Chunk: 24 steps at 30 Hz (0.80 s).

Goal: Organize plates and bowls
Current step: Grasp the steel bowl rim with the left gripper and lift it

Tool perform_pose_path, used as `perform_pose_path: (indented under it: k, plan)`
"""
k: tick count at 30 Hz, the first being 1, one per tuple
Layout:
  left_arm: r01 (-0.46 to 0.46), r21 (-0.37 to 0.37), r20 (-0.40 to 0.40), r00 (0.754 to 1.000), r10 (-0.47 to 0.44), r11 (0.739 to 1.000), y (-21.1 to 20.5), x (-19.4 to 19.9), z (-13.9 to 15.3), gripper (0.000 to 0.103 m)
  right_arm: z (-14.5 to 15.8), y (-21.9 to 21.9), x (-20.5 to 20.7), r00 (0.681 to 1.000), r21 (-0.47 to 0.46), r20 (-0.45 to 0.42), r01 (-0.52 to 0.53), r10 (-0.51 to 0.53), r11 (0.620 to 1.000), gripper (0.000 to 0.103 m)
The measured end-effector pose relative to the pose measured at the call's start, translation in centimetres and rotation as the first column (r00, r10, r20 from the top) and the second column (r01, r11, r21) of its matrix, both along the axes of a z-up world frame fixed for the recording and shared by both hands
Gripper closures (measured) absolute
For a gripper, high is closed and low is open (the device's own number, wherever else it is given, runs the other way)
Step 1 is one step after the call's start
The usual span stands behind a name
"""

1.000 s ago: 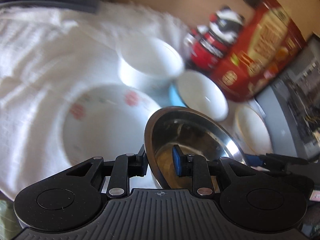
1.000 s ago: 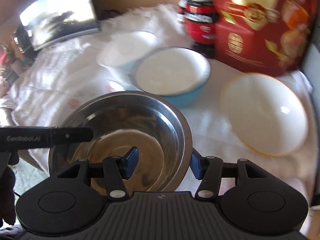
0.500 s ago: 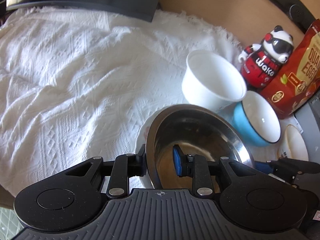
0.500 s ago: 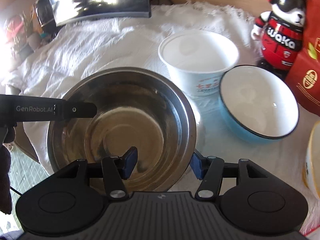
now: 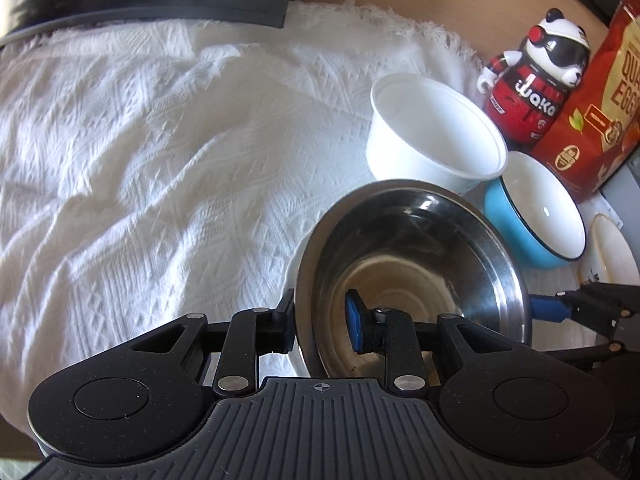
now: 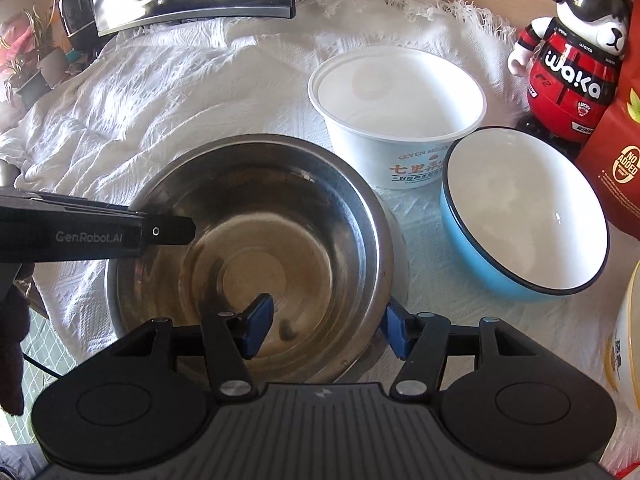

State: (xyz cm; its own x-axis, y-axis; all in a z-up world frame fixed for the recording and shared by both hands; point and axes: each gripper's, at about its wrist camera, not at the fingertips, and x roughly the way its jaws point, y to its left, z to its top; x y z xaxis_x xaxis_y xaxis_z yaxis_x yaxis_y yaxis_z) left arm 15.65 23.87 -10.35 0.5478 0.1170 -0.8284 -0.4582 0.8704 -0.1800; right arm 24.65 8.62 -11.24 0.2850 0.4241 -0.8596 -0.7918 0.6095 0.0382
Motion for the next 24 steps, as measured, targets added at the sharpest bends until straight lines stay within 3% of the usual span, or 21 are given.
perform_pose_path:
  k: [6, 10, 13, 18, 24]
  plan:
    - [0.044, 0.093, -0.015, 0.999, -0.043, 0.995, 0.9, 0.7, 0.5, 0.073, 0.7, -0.2, -0.6, 0.998, 0.003, 0.059, -0.003, 0.003, 1.000, 0.041]
    - [0.070, 0.035, -0.031, 0.997, -0.069, 0.997, 2.0, 1.7, -0.3, 0.070, 1.5, -0.6, -0.9, 0.994, 0.021, 0.112, 0.015, -0.018, 1.000, 0.033]
    - [0.073, -0.021, -0.044, 0.996, -0.074, 0.997, 2.5, 2.5, -1.2, 0.071, 1.4, -1.2, -0.5, 0.993, 0.036, 0.101, 0.065, -0.068, 0.997, 0.028]
    - [0.086, -0.083, -0.068, 0.993, -0.092, 0.993, 2.8, 3.6, -2.7, 0.073, -0.5, -2.2, 1.4, 0.984, 0.045, -0.069, 0.166, -0.162, 0.985, 0.025]
    - [0.073, -0.187, -0.071, 0.994, -0.087, 0.980, 3.9, 4.0, -3.8, 0.069, -2.4, -2.0, 1.5, 0.962, 0.074, -0.241, 0.152, -0.130, 0.986, 0.026]
